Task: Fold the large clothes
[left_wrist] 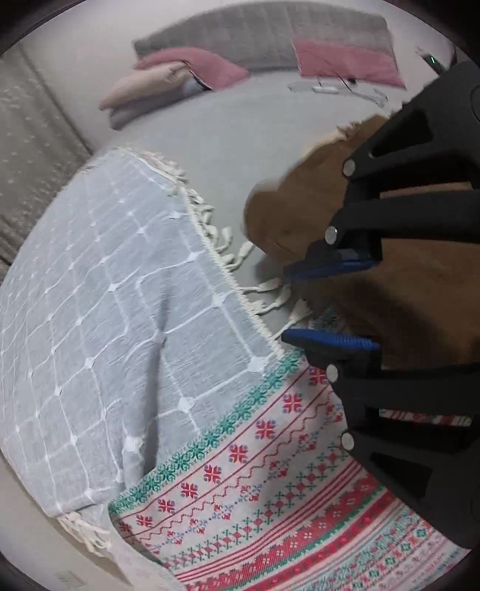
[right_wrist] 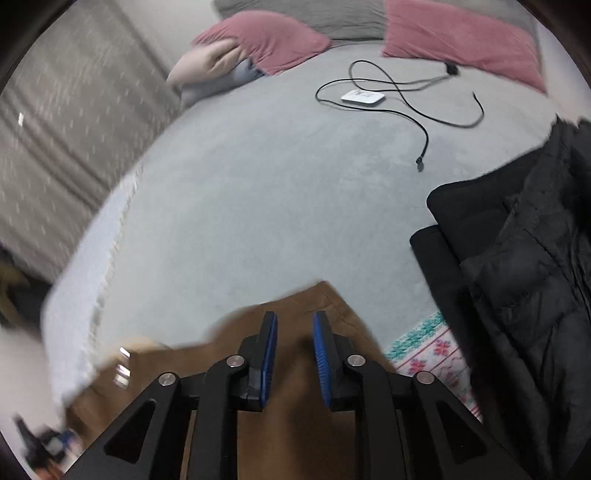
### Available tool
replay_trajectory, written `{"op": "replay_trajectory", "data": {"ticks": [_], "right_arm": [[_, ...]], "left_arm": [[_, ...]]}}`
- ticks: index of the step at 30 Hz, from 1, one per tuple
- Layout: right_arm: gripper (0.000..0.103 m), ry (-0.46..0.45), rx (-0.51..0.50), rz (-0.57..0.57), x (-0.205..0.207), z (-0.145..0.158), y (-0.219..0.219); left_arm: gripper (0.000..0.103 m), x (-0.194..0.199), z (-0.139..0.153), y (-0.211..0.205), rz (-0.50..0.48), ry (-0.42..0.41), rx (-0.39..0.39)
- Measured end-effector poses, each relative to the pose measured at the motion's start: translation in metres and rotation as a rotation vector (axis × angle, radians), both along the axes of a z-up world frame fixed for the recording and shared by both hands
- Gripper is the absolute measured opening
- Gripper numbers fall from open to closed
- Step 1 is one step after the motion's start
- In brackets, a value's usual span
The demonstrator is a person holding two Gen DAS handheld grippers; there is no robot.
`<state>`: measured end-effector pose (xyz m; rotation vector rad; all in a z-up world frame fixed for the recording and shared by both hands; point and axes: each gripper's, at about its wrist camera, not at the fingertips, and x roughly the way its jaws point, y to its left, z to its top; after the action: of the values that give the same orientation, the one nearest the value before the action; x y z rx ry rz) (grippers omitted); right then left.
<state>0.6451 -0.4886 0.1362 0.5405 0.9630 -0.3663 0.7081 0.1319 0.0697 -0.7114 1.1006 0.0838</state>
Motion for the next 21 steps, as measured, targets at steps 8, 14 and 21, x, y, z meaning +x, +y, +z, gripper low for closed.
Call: {"op": "replay_trajectory", "data": {"ticks": [8,14,21], "right_arm": [[0.070,-0.005,-0.180,0.193,-0.021,0.005,-0.005],[0.070,0.030,-0.093,0.333,0.000,-0.027,-0.004],[0.029,0.065,-0.074,0.383,0.019,-0.072,0.013]], "left_arm": [[0.061,-0.012,-0.004,-0.014,-0.167,-0.048,0.014],[0.062,0.012,-0.020,-0.053,-0.265,-0.021,0.146],[0.007,0.010,-0.035,-0.070,-0.255,-0.029,0.266]]}}
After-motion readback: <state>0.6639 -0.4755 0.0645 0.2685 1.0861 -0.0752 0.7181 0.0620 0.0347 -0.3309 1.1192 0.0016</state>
